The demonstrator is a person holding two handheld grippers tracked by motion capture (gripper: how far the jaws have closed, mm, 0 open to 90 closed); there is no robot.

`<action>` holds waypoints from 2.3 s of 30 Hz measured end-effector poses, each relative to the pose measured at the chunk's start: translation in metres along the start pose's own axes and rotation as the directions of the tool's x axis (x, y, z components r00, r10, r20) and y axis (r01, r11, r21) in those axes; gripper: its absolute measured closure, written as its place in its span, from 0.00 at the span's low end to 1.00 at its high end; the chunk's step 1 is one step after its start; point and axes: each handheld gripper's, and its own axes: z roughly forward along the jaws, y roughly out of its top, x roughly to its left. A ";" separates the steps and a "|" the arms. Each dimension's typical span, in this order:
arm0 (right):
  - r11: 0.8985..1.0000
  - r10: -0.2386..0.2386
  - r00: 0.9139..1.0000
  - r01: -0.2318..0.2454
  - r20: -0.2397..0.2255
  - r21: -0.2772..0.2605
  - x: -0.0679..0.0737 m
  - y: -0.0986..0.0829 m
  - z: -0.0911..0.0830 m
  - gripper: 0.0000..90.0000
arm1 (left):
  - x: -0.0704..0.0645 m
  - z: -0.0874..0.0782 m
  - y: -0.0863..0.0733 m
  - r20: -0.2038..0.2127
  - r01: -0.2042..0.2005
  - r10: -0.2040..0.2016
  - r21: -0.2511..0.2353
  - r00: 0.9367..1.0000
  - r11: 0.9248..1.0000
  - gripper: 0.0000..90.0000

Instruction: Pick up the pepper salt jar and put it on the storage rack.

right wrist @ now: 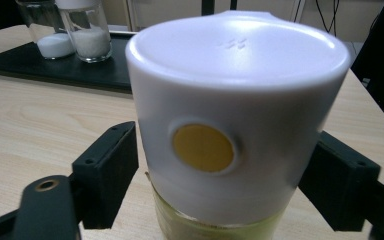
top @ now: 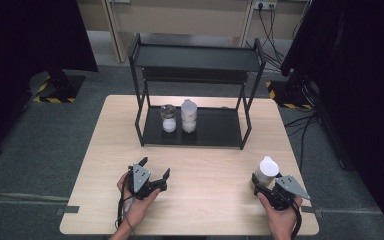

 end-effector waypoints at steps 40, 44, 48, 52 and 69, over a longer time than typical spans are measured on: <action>0.989 -0.067 0.995 0.056 -0.078 -0.137 0.039 0.048 0.029 0.34 | 0.000 0.000 0.000 0.000 0.000 0.000 0.001 1.000 1.000 0.10; 0.987 -0.070 0.994 0.057 -0.085 -0.148 0.044 0.055 0.035 0.34 | 0.000 0.000 0.000 0.000 -0.002 0.002 0.001 1.000 1.000 0.10; 0.986 -0.074 0.993 0.059 -0.090 -0.156 0.048 0.061 0.040 0.34 | 0.000 0.000 0.000 0.000 -0.004 0.004 0.001 1.000 1.000 0.10; 0.985 -0.075 0.993 0.059 -0.095 -0.160 0.052 0.067 0.046 0.34 | -0.001 0.000 0.000 -0.001 -0.004 0.004 -0.001 1.000 1.000 0.10; 0.985 -0.086 0.990 0.069 -0.110 -0.155 0.063 0.084 0.072 0.34 | -0.001 0.000 0.000 -0.003 -0.011 0.011 -0.005 1.000 1.000 0.10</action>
